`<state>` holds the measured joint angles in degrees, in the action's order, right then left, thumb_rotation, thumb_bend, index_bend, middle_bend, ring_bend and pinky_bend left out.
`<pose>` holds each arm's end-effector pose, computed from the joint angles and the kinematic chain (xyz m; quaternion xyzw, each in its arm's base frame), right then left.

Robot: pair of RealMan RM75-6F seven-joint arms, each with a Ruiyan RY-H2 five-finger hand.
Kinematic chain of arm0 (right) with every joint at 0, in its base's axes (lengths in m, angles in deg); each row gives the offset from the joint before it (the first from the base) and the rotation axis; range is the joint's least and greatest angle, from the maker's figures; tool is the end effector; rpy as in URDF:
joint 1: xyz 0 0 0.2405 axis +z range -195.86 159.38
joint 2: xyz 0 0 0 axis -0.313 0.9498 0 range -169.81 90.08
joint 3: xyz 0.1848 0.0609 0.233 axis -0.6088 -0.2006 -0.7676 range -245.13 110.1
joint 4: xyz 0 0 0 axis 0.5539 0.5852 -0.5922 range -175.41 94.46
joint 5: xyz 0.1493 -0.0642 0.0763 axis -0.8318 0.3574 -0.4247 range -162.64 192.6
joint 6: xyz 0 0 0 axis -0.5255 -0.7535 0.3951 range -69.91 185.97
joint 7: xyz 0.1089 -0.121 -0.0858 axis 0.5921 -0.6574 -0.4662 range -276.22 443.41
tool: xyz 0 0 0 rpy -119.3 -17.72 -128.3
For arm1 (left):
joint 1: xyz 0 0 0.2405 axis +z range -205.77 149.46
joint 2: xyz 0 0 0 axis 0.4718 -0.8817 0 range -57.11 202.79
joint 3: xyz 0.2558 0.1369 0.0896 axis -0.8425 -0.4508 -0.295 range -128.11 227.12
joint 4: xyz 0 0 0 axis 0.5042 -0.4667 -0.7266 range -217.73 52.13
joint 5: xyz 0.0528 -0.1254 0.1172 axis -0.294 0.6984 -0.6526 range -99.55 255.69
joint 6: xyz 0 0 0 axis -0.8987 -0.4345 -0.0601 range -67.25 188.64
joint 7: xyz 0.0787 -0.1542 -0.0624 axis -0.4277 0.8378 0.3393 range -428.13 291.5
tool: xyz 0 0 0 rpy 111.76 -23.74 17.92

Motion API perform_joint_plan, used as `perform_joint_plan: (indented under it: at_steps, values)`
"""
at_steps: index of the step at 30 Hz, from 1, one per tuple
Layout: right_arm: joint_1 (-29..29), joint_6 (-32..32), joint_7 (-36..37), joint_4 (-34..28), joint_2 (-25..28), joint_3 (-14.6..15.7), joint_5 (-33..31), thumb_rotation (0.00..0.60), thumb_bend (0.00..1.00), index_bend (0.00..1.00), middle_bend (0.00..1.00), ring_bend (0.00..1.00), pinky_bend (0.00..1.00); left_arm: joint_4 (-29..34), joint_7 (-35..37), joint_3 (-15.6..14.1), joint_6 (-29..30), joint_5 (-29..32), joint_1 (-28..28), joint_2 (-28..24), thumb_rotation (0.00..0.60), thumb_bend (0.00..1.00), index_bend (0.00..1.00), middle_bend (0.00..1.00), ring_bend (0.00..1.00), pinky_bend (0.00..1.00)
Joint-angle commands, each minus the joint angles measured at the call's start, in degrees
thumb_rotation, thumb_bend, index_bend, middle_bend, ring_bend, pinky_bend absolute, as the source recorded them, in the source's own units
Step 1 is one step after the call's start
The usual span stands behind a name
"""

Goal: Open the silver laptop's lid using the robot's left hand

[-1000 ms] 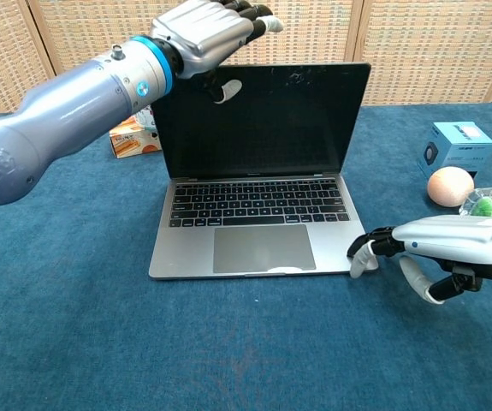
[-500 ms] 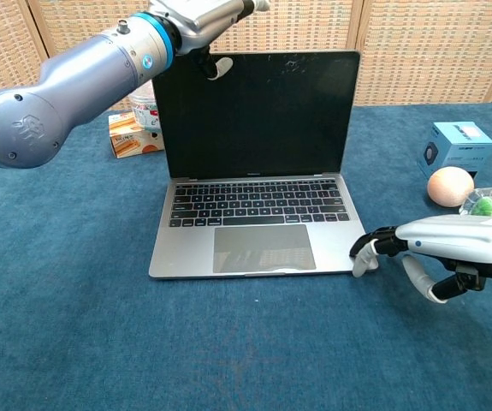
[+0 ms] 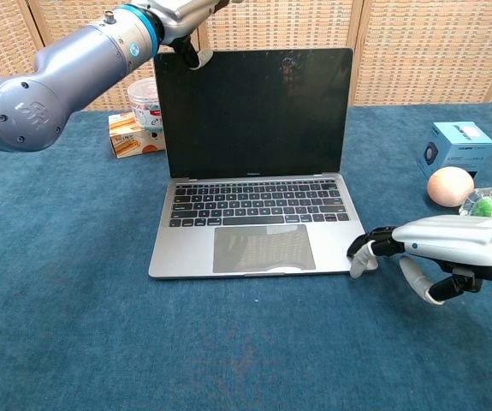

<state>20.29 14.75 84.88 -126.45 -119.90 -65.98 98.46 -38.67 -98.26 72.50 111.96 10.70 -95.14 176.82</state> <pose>-0.2315 -0.3340 -0.0109 0.8237 -0.4174 0.2683 0.2745 -0.0287 0.5451 0.0091 -0.7273 -0.1113 -0.3826 0.5588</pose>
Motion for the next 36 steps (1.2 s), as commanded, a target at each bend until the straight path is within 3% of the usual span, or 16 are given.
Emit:
perform_joint_plan:
  at_steps: [1,5,12,16,21,22,24,26,27,29,36]
  values:
    - [-0.06,-0.18,-0.33,-0.08,0.09,-0.05,-0.25,0.600,1.00,0.23,0.13,0.04,0.16,-0.41,1.28,-0.27,0.05,0.03,0.07,-0.13,0.600,0.48,0.00,0.00,0.00,0.00]
    - [-0.34,-1.10,-0.16,-0.46,0.32,-0.39,-0.48,0.600,1.00,0.23,0.13,0.04,0.16,2.19,4.51,-0.78,1.14,-1.37,0.58,-1.72,0.600,0.46,0.00,0.00,0.00,0.00]
    - [-1.42,-5.61,2.63,-3.13,3.30,-1.63,1.03,0.600,1.00,0.23,0.13,0.04,0.16,18.09,14.32,-1.75,8.91,-9.94,3.90,-13.73,0.600,0.37,0.00,0.00,0.00,0.00]
    - [-2.53,-9.81,4.13,-5.31,6.51,-2.96,2.00,0.600,1.00,0.23,0.13,0.04,0.16,26.97,12.63,-0.70,11.80,-9.87,6.85,-21.12,0.600,0.34,0.00,0.00,0.00,0.00]
    - [-5.94,-18.29,2.85,-5.57,9.72,-5.67,0.85,0.600,0.99,0.23,0.12,0.04,0.16,36.57,8.62,0.01,15.64,-6.59,12.17,-27.88,0.600,0.20,0.00,0.00,0.00,0.00]
    - [-6.94,-20.21,2.95,-5.42,10.23,-6.22,0.25,0.600,0.91,0.22,0.12,0.03,0.16,38.18,7.06,0.02,17.32,-5.62,13.74,-28.88,0.600,0.18,0.00,0.00,0.00,0.00]
    - [-9.86,-25.20,3.22,-4.57,11.00,-7.32,-1.44,0.600,0.60,0.15,0.09,0.02,0.16,42.94,5.50,0.07,21.77,-2.75,17.99,-30.44,0.600,0.12,0.00,0.00,0.00,0.00]
    - [-12.16,-28.89,3.05,-3.63,11.05,-7.86,-2.60,0.600,0.15,0.04,0.03,0.00,0.14,46.53,6.07,-0.60,24.05,-0.64,21.41,-31.70,0.600,0.02,0.00,0.00,0.00,0.00]
    - [-13.66,-31.30,2.90,-2.99,10.92,-8.15,-3.30,0.600,0.07,0.02,0.02,0.00,0.12,48.29,7.01,-1.15,25.06,0.31,23.34,-32.41,0.600,0.00,0.00,0.00,0.00,0.00]
    - [-16.65,-35.78,2.71,-2.30,10.42,-8.24,-4.09,0.600,0.00,0.00,0.00,0.00,0.06,51.45,10.39,-3.05,27.11,1.27,27.84,-34.06,0.600,0.00,0.00,0.00,0.00,0.00]
    - [-25.06,-47.12,3.09,-3.64,9.61,-7.19,-4.36,0.600,0.00,0.00,0.00,0.00,0.00,58.79,20.96,-11.96,31.59,-0.74,40.78,-39.10,0.600,0.00,0.00,0.00,0.00,0.00]
